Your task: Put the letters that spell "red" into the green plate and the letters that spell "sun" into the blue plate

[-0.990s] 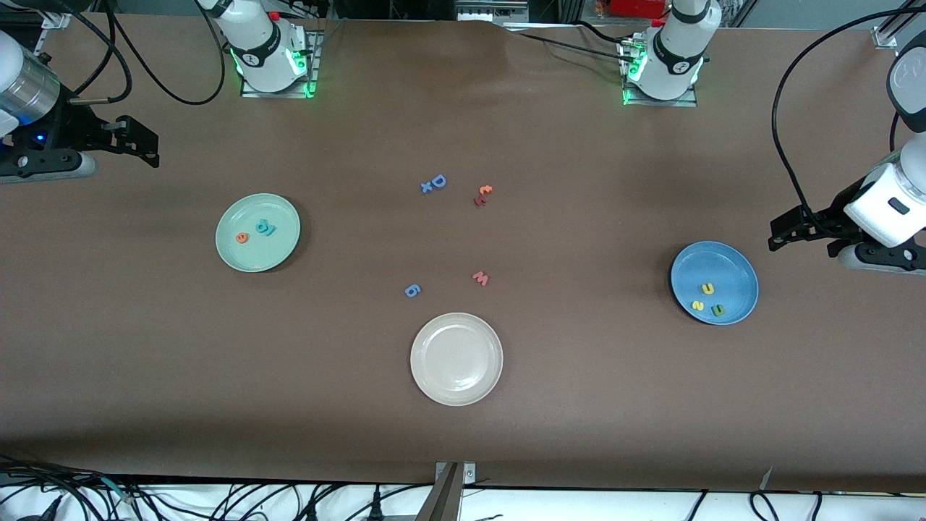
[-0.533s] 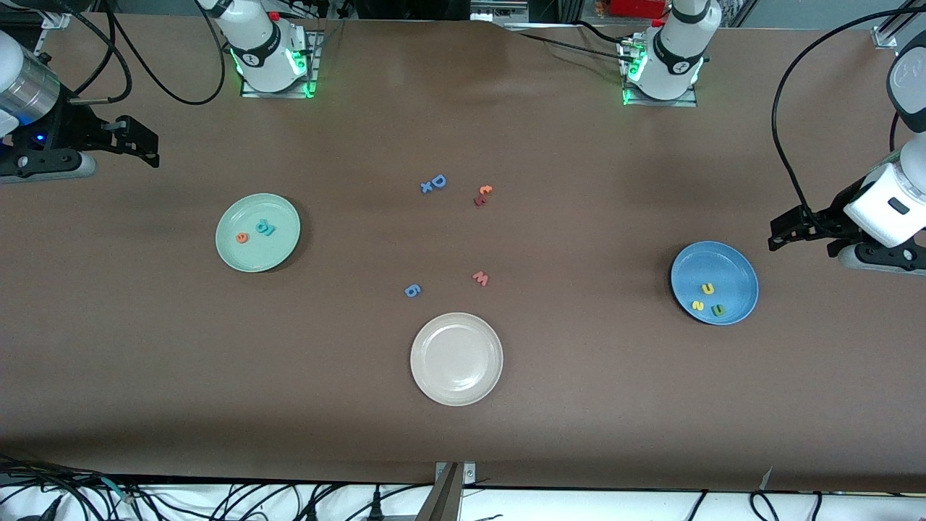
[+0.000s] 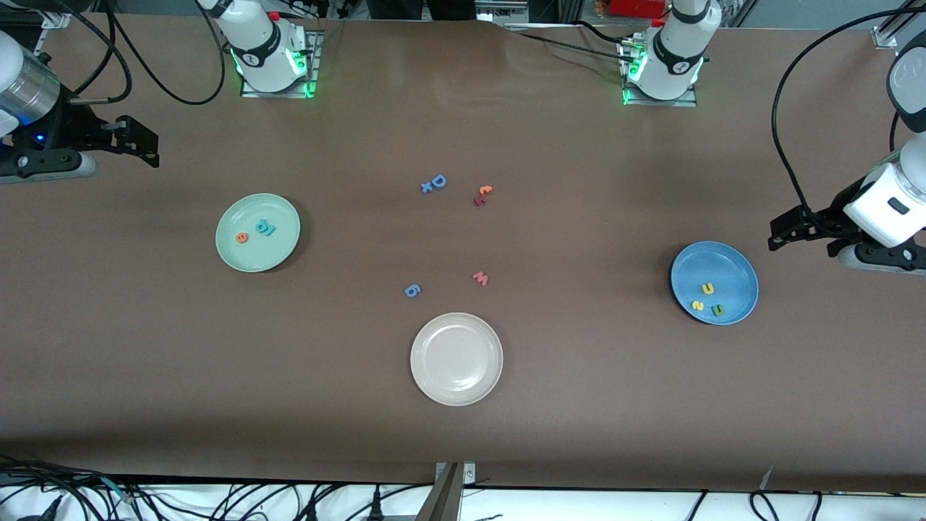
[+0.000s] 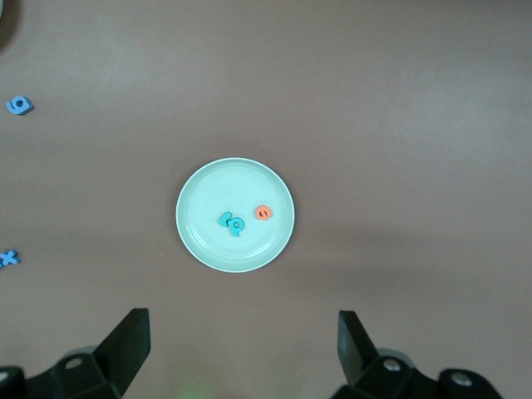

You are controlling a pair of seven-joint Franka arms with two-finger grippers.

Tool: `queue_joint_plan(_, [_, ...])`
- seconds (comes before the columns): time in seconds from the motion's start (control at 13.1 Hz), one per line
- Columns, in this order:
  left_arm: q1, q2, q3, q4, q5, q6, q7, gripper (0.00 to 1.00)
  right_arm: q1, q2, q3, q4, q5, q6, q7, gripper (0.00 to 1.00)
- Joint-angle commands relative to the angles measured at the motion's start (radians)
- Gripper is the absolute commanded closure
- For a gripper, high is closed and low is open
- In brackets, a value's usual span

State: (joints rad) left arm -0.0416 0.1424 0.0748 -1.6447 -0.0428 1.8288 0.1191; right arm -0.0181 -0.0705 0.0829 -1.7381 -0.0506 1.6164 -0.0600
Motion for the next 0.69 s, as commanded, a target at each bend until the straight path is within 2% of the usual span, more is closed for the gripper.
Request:
queue_joint_plan(0.0, [-0.006, -0.01, 0.002, 0.0, -0.014, -0.013, -0.012, 0.0, -0.011, 0.004, 0.008, 0.015, -0.014, -0.015, -0.003, 0.0])
queue_joint_plan(0.61, [-0.006, -0.009, -0.001, 0.013, -0.014, -0.023, -0.01, 0.0, -0.01, 0.004, 0.008, 0.015, -0.011, -0.015, -0.004, 0.0])
